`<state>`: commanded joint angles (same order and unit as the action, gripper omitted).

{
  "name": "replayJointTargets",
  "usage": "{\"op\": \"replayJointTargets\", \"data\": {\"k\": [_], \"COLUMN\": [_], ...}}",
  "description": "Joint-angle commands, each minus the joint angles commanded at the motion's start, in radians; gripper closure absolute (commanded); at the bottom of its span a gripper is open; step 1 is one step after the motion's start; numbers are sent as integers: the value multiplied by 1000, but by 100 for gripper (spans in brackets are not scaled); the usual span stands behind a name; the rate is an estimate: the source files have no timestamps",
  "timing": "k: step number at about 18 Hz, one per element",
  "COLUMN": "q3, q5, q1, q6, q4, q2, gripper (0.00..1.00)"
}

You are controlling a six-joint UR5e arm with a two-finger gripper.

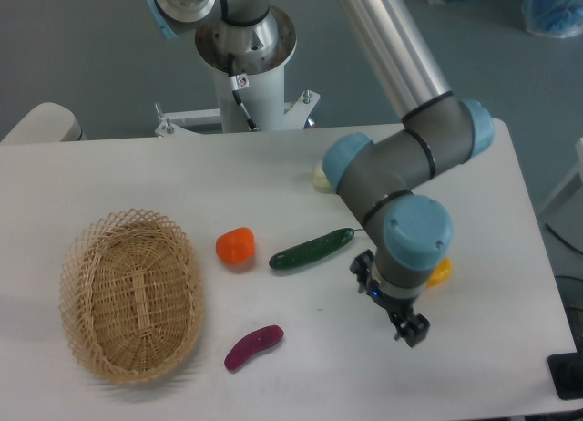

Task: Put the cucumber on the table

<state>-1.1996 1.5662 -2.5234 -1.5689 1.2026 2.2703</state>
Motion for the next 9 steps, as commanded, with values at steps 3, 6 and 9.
{"op": "replayJointTargets", "data": {"k": [3,6,9], "q3": [6,15,14], "q5": [0,0,0], "q1": [-2,-2,-2], "q6": [-26,-26,-26], "q4": [-3,-2,-3], "q2": [8,14,15], "gripper": [0,0,0]}}
